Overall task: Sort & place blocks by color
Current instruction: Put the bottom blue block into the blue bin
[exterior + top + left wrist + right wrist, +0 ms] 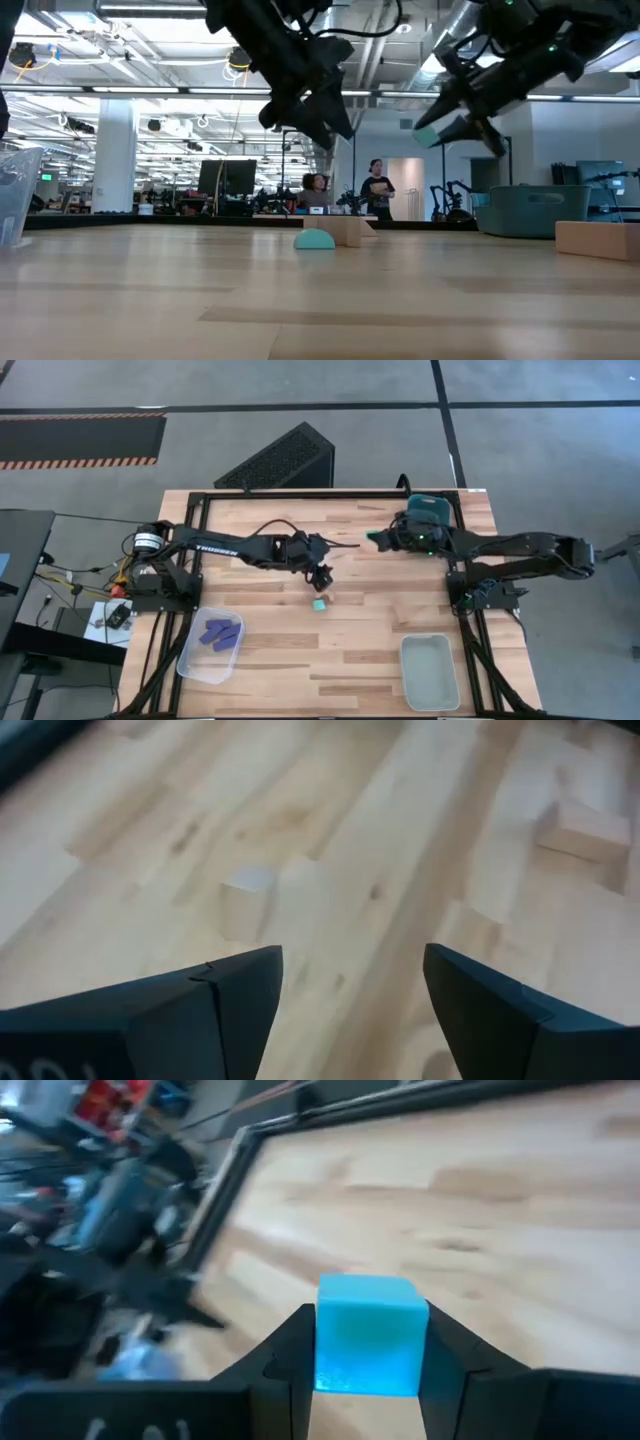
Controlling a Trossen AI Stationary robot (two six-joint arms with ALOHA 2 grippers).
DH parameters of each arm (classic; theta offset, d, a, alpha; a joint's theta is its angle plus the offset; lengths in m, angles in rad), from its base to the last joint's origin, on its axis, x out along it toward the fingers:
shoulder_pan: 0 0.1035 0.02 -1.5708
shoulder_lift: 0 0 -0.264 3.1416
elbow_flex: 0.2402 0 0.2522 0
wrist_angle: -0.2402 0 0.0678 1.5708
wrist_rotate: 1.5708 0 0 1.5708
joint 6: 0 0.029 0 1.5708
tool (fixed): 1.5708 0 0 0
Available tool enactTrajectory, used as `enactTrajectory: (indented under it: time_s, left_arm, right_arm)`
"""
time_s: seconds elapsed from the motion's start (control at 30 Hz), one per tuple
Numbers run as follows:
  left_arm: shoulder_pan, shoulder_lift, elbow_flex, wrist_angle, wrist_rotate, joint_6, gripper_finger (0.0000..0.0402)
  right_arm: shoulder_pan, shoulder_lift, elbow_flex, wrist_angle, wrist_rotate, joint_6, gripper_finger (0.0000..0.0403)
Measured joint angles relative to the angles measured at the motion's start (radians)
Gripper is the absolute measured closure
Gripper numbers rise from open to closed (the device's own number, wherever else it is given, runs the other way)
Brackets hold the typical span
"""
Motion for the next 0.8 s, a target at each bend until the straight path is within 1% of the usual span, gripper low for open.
enactTrajectory:
  time_s: [0.1, 0.27, 0.4, 0.5, 0.63, 0.73, 0.8]
  left_arm:
    - [0.015, 0.0, 0.0, -0.006, 0.033, 0.0, 0.0169]
    - [0.031, 0.0, 0.0, -0.001, 0.039, 0.002, 0.0168]
    - [0.038, 0.0, 0.0, -0.001, 0.066, 0.002, 0.0168]
    - [0.04, -0.004, 0.0, -0.003, 0.091, 0.01, 0.0168]
    - [0.04, -0.004, 0.0, -0.009, 0.089, 0.063, 0.0168]
    - [0.04, 0.0, 0.0, -0.009, 0.086, 0.1, 0.0168]
    - [0.04, 0.002, 0.0, -0.025, 0.086, 0.118, 0.0168]
  right_arm:
    - [-0.031, -0.076, 0.0, -0.086, 0.035, -0.007, 0.0269]
    - [-0.075, -0.174, 0.0, -0.165, 0.094, -0.045, 0.0267]
    - [-0.107, -0.224, 0.0, -0.358, 0.218, -0.049, 0.0269]
    - [-0.119, -0.233, 0.0, -0.515, 0.301, -0.022, 0.0268]
    - [-0.125, -0.224, 0.0, -0.683, 0.38, 0.026, 0.0265]
    - [-0.135, -0.211, 0.0, -0.743, 0.427, 0.059, 0.0265]
    - [-0.151, -0.201, 0.0, -0.755, 0.436, 0.066, 0.0263]
